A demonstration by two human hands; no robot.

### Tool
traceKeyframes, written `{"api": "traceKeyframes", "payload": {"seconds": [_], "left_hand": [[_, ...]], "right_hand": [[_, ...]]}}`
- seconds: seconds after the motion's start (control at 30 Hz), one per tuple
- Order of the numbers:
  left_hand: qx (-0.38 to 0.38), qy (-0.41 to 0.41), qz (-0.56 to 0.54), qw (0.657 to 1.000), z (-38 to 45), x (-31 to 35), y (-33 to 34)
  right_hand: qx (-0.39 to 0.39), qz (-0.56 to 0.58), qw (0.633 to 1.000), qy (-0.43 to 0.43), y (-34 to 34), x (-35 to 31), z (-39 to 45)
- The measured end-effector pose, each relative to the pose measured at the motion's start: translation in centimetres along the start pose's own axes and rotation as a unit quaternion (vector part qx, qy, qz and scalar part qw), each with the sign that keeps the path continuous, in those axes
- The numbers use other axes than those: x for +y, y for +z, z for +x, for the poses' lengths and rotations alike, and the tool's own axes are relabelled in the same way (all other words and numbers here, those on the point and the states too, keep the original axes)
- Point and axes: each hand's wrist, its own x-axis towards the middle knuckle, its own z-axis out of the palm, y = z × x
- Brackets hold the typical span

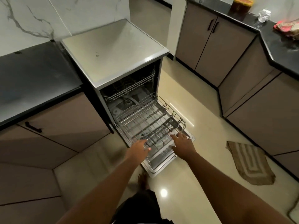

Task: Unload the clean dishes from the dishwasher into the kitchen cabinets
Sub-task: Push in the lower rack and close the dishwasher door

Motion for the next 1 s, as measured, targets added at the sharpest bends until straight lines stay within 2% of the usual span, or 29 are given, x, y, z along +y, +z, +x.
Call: {"api": "traceKeyframes", "payload": {"seconds": [0.13,0.47,0.67,0.8,1.0], "left_hand": [[-0.035,-0.024,0.0,0.999,5.5,1.6,3.5],[-0.134,-0.078,0.013,0.988,16.2,4.3,14.2],[-0.137,-0.131,0.026,0.982,23.6,4.8,23.0],[-0.112,-0.133,0.042,0.984,27.7,5.3,28.6],[-0.138,-0.156,0.062,0.976,31.4,4.6,35.7]], "right_hand": [[-0.074,-0.02,0.997,-0.02,2.4,3.5,4.0],[-0.176,-0.083,0.977,-0.091,10.9,12.2,14.7],[-0.208,-0.12,0.957,-0.165,18.6,16.2,23.2],[-0.214,-0.133,0.944,-0.214,22.7,18.0,27.9],[-0.209,-0.159,0.927,-0.268,27.9,19.9,31.5]]}}
